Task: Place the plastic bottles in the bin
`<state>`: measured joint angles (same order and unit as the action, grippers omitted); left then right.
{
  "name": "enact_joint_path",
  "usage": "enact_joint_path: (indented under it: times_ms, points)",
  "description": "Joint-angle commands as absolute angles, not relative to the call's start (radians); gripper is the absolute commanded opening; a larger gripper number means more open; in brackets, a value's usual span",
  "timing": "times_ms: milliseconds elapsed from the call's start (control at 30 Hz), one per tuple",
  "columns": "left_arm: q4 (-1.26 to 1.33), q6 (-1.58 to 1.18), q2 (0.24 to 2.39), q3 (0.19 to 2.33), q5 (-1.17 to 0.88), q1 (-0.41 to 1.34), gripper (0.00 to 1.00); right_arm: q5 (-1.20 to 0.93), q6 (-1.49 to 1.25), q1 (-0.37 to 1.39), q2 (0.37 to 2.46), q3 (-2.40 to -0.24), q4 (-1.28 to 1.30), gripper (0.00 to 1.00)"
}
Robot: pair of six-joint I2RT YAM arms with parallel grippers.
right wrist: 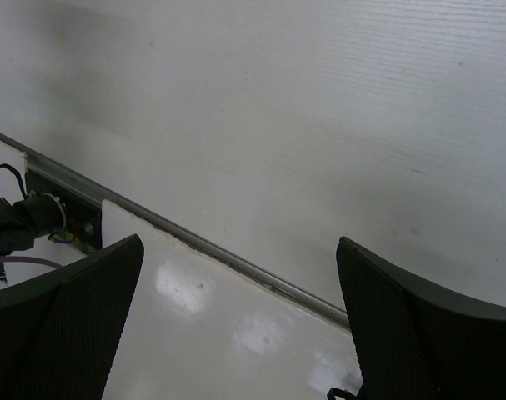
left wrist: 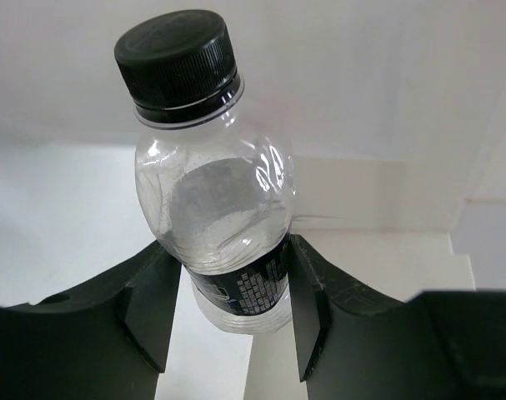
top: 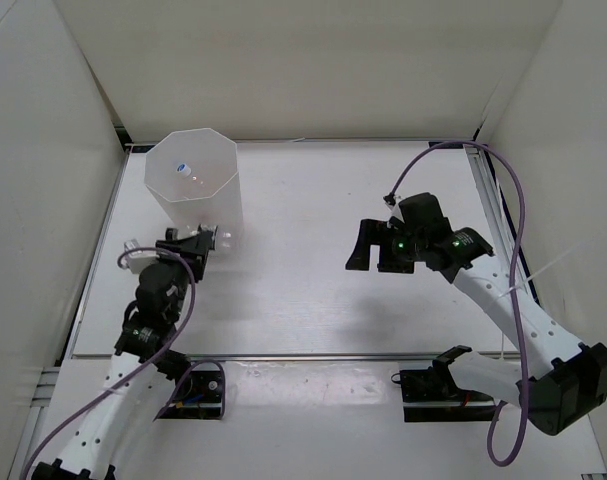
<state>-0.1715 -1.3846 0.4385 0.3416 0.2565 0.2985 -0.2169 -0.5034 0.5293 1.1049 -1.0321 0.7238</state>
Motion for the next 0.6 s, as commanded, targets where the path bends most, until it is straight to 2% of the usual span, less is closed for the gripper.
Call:
enact_joint_path:
  times_ms: [0, 200, 367, 567]
  points:
    - [-0.207, -1.125, 0.48, 0.53, 0.291, 0.304, 0.47, -0.25, -0.515, 0.525, 1.103, -1.026, 0.676, 1.0]
    - [-0.207, -0.762, 0.751, 0.92, 0.362, 0.304, 0.48, -0.259, -0.525, 0.525, 1.123, -1.026, 0.658, 1.0]
    - [-0.198, -0.566, 1.026, 1.233, 0.422, 0.304, 0.49, -0.278, -0.534, 0.525, 1.155, -1.062, 0.658, 1.0]
    - [-0.198, -0.437, 1.17, 1.368, 0.526, 0.304, 0.59, -0.267, -0.543, 0.525, 1.166, -1.095, 0.658, 1.0]
